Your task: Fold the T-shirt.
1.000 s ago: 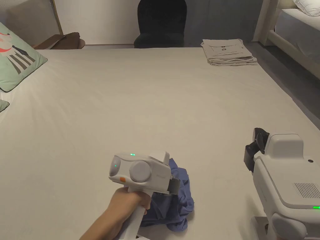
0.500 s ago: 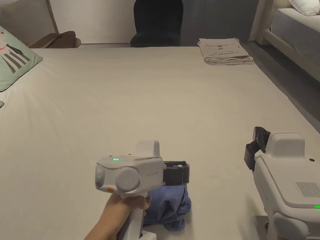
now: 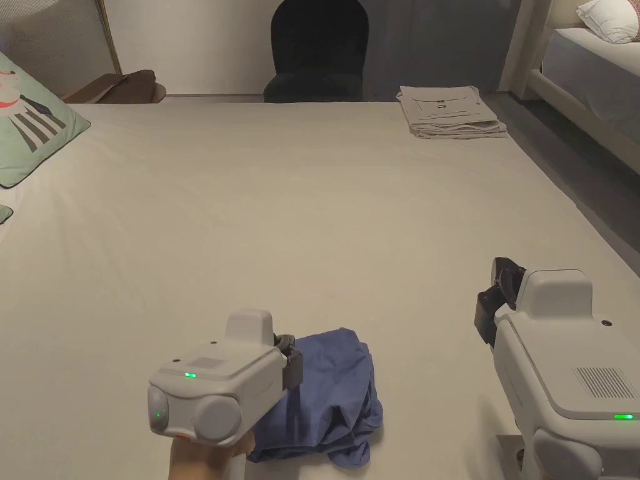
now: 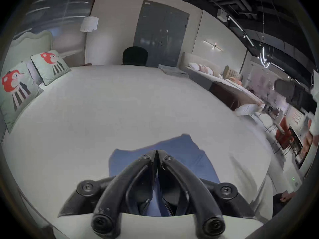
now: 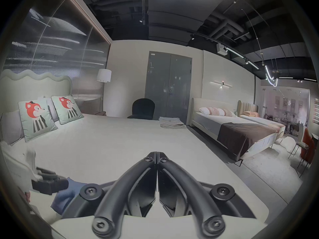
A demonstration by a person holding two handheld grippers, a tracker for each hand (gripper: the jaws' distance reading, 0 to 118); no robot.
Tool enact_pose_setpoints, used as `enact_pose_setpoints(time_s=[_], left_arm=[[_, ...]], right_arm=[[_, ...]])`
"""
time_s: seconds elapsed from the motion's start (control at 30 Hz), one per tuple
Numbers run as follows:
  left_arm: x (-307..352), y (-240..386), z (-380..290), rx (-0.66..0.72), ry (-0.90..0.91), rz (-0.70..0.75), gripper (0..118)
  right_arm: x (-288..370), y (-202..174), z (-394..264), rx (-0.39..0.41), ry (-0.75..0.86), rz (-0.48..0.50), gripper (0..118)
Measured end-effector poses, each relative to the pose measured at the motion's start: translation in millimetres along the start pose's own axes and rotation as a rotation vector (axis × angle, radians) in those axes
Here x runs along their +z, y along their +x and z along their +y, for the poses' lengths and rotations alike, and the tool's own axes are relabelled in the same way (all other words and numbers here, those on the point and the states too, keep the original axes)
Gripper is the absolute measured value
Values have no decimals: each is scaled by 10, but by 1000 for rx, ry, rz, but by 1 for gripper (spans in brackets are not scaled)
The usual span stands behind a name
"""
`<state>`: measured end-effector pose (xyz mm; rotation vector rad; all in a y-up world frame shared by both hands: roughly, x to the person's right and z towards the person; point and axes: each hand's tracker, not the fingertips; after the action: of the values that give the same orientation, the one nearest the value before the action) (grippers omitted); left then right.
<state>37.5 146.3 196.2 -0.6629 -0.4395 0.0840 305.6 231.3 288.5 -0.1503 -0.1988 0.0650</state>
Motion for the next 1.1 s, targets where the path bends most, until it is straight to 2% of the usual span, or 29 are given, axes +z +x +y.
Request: enact_pose_setpoints(time_s=[0.3,0.53,0.7,0.93,1.1], left_arm=[[-345,550,-349,-116,-63,-52,0],[-691,868,-615,-116,-149,-69,0],[-651,870,-555,-105,-146,-52,0],[-20,718,-76,-93,83,-76,0],[465,468,377,-116,284,-7,0]], right_arm=[[35,100,-38,-7,-5,-20,0],[30,147,-80,-20,-22,-27,0],[61,143,-73,-18,-16,-24,0],[88,96,10,-14,7,-12,0],[117,-31,112,-16,33,11,0]])
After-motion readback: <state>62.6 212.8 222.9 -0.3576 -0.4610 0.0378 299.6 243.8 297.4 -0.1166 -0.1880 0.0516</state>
